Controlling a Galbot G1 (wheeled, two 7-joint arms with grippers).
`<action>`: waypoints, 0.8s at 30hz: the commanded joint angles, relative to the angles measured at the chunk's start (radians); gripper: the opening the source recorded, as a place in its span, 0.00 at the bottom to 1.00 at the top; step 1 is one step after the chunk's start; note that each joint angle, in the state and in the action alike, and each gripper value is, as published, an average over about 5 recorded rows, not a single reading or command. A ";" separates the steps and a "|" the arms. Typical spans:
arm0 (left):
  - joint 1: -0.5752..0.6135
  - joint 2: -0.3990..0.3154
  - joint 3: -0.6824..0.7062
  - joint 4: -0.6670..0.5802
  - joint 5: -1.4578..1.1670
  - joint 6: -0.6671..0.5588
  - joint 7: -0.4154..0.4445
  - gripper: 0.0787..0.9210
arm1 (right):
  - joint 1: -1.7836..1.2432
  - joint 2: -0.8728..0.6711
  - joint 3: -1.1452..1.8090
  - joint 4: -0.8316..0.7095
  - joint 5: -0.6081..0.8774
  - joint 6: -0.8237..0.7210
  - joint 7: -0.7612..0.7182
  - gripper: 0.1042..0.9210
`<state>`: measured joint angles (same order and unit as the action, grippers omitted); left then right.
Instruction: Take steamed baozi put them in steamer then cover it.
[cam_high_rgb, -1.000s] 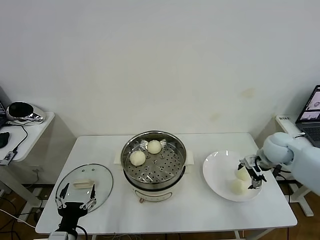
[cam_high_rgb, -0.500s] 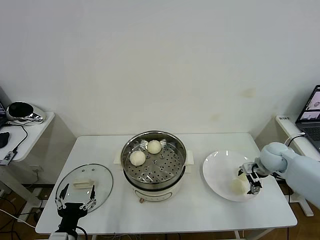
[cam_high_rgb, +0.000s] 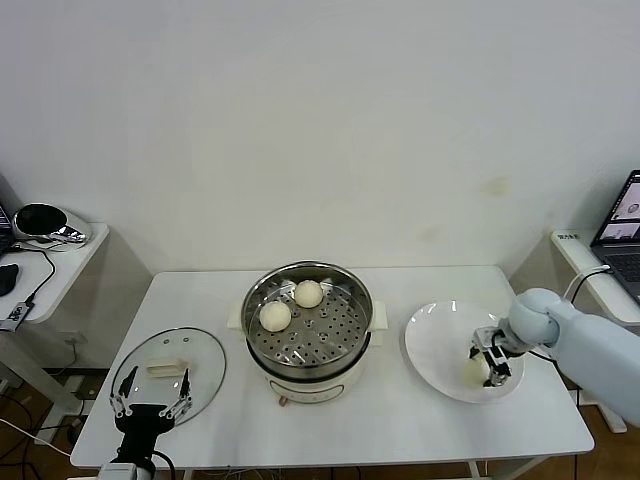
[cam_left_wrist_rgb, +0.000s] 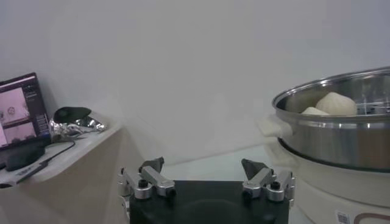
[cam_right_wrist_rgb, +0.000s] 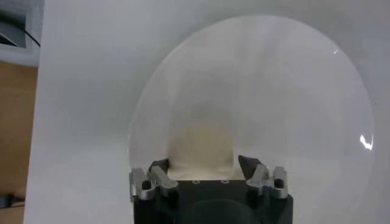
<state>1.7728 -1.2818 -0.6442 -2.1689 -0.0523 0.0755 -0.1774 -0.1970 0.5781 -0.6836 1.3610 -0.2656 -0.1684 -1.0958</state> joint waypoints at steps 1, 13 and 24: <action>0.000 0.000 0.000 0.000 0.000 0.001 0.000 0.88 | -0.003 0.011 0.002 -0.008 -0.001 0.000 -0.004 0.59; -0.001 0.002 0.003 -0.007 0.000 0.004 0.001 0.88 | 0.338 -0.025 -0.139 0.067 0.165 -0.034 -0.071 0.58; -0.014 0.015 0.004 -0.003 -0.003 0.004 0.001 0.88 | 0.783 0.193 -0.335 0.035 0.352 -0.035 -0.080 0.58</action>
<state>1.7583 -1.2686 -0.6394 -2.1729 -0.0549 0.0792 -0.1768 0.2857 0.6552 -0.8983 1.3955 -0.0362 -0.1959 -1.1591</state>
